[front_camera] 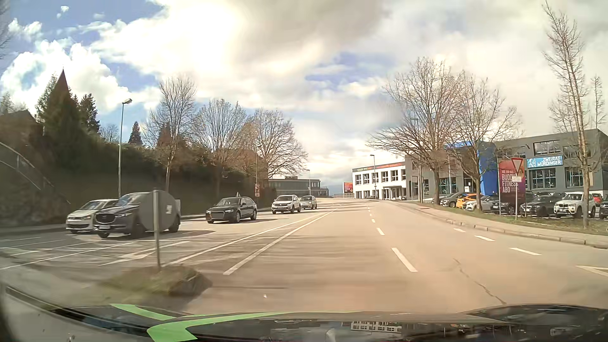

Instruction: Follow the waypoints while adhering to traffic rules and regulations

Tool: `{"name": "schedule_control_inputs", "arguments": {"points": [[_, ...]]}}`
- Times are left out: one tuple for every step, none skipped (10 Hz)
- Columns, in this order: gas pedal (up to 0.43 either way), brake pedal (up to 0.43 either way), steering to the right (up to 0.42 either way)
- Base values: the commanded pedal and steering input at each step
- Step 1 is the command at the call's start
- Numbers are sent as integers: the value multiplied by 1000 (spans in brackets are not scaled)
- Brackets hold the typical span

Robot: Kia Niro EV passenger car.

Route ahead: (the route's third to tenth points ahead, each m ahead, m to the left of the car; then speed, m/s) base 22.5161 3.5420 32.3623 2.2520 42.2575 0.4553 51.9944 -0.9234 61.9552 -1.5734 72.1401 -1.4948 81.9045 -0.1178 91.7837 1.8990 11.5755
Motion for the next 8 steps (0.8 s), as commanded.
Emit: {"name": "schedule_control_inputs", "arguments": {"points": [[240,0,33],[240,0,33],[240,0,33],[240,0,32],[240,0,32],[240,0,31],[228,0,31],[228,0,28]]}}
